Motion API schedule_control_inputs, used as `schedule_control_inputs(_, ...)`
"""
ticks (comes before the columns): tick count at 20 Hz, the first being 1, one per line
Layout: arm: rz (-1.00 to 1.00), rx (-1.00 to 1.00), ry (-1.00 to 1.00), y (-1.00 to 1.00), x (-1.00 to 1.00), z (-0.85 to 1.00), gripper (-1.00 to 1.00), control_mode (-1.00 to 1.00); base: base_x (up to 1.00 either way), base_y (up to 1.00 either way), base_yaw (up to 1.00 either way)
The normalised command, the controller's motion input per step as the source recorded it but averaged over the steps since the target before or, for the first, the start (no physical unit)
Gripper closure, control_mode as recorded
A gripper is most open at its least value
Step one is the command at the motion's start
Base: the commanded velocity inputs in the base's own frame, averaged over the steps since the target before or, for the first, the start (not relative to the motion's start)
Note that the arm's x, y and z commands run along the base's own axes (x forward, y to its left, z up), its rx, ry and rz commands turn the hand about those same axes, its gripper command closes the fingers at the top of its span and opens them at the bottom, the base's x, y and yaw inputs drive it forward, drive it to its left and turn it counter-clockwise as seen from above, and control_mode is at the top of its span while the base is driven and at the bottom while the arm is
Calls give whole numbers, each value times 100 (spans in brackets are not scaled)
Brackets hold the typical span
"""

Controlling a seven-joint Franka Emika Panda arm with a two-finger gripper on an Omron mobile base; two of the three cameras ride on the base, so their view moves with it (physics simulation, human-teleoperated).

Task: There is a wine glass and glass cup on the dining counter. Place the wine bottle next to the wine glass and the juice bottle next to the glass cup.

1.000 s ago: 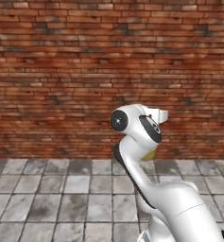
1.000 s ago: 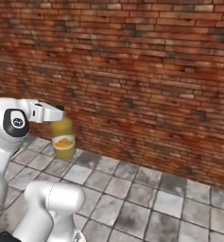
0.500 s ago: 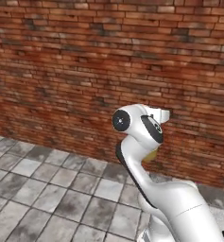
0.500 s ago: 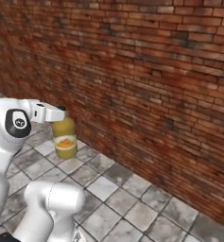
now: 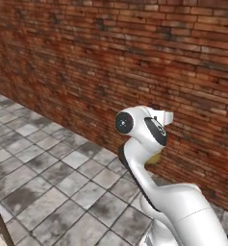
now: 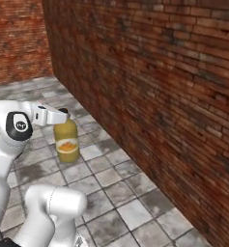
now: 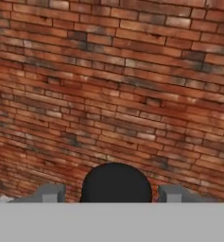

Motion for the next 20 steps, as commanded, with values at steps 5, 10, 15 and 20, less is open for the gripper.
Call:
schedule_control_inputs(5, 0, 0, 0, 0, 0, 0, 100, 100, 65, 0, 57)
schedule_control_inputs(10, 0, 0, 0, 0, 0, 0, 100, 100, 74, -3, 44)
schedule_control_inputs(15, 0, 0, 0, 0, 0, 0, 100, 100, 85, -12, 27)
schedule_control_inputs(20, 0, 0, 0, 0, 0, 0, 100, 100, 85, -15, 24)
